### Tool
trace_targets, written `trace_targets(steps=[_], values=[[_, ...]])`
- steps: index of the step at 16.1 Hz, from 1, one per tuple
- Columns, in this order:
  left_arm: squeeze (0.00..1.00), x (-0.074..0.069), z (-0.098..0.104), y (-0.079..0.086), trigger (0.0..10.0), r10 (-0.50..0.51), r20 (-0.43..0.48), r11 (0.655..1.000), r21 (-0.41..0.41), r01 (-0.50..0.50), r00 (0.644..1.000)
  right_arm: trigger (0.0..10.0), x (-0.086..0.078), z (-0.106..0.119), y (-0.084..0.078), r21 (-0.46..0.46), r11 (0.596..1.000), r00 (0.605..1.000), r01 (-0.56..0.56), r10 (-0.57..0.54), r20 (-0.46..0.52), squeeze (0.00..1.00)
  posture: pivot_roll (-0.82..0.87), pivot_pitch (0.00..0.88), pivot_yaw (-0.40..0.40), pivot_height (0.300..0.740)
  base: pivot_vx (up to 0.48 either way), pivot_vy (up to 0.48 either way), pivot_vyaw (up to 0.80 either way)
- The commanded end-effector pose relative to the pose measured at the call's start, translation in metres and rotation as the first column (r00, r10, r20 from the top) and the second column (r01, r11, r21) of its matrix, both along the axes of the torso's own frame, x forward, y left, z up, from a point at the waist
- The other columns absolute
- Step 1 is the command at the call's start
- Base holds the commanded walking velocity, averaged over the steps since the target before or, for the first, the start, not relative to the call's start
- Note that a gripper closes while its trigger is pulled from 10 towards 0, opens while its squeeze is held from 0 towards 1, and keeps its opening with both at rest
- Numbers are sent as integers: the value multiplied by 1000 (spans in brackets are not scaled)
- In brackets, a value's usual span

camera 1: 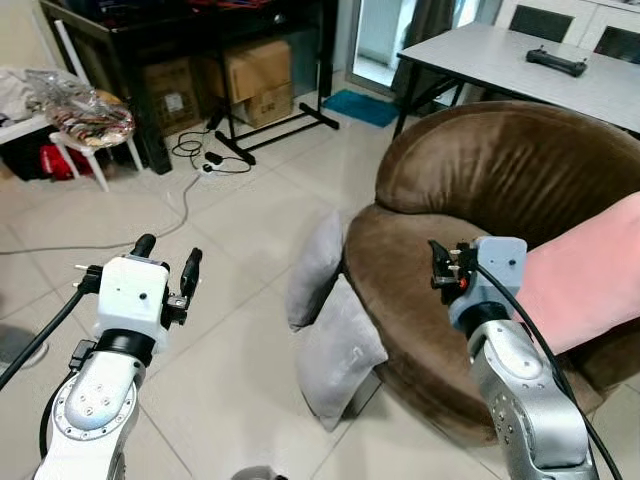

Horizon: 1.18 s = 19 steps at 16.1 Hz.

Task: Move the pillow to the sofa from floor

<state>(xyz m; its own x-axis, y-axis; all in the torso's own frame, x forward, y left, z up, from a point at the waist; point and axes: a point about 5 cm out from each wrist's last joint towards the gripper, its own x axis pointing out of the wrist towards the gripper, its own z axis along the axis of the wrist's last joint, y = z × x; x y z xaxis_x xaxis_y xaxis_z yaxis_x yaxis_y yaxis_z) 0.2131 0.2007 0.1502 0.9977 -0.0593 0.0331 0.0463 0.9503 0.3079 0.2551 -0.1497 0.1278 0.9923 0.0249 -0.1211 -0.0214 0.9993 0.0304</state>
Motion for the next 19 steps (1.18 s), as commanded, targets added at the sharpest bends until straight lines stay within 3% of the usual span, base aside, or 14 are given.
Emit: trace_targets(steps=[1, 4, 7, 17, 19], values=[[0, 0, -2, -1, 10000, -11, -1, 1000, -13, 11, 1000, 10000, 3, 2, -2, -3, 1000, 1000, 6, -6, 16, 0, 70, 0, -35, 740, 244, 0, 0], [0, 0, -3, -1, 10000, -10, 3, 1000, -21, 10, 1000, 10000, 6, 2, -2, -22, 1000, 1000, -3, 3, 3, 0, 74, 0, -46, 740, 309, 0, 0], [0, 0, -3, -1, 10000, -13, 3, 1000, -24, 13, 1000, 10000, 8, 1, -4, -34, 999, 1000, 27, -27, 1, 0, 75, 0, -48, 740, 344, 0, 671], [0, 1, -5, 0, 10000, -28, -17, 999, -33, 27, 999, 10000, 9, -1, -5, -15, 999, 999, 49, -49, -2, 0, 81, 0, -50, 740, 346, 0, 0], [0, 1, -5, -1, 10000, -30, -19, 999, -32, 30, 999, 10000, 9, -5, -6, 5, 998, 998, 59, -59, -33, 0, 82, 0, -49, 740, 341, 0, -800]])
